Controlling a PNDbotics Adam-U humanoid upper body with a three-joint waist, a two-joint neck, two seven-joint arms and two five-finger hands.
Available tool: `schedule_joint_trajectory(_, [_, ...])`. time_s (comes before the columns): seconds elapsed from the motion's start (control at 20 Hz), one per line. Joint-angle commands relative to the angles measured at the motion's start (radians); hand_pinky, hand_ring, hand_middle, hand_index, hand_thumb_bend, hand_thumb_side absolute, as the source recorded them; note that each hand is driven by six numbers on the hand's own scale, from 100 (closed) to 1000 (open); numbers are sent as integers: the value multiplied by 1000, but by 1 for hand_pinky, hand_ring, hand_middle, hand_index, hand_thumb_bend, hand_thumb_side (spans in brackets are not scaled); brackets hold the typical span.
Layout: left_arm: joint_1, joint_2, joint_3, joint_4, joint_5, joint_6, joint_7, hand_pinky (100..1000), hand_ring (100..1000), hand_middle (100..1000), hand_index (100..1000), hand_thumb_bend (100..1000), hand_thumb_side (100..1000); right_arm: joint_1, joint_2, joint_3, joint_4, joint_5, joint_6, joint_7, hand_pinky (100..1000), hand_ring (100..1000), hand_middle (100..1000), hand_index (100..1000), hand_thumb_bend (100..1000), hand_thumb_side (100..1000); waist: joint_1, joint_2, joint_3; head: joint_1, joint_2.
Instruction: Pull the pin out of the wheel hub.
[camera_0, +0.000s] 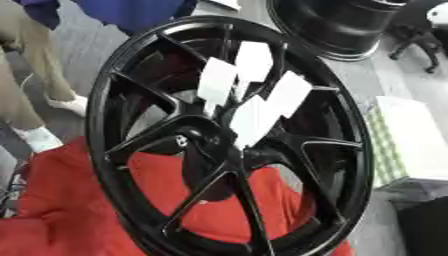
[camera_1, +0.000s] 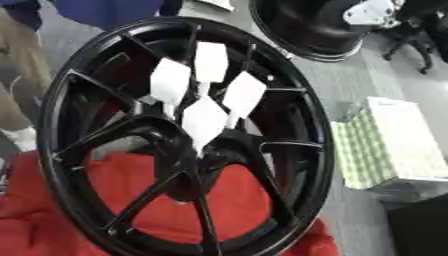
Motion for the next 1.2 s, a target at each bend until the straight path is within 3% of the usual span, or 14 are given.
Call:
schedule_joint_trajectory(0.05, [-11,15,8,-20,4,1,-2,843,742,700,838,100,610,-1,-38,18,-6,-21,52,35,1000,864,813,862,401,100,12,-17,3,-6,-8])
schedule_joint_trajectory(0.4, [-18,14,6,-20,8,3,-6,843,741,700,838,100,610,18,-38,82,-6,-53,58,2,1000,870,811,865,400,100,9,-10,11,-11,-12])
schedule_joint_trajectory(0.9, [-39,19,-2,-20,13,1,-17,843,740,699,838,100,610,16,-32,119,-6,-48,-20,-78,1000,863,802,857,401,100,-2,9,34,-25,-19])
schedule_joint_trajectory(1.2, [-42,18,-1,-20,13,3,-19,843,740,699,838,100,611,5,-18,145,-6,-51,-24,-96,1000,859,791,851,401,100,-8,19,44,-34,-15])
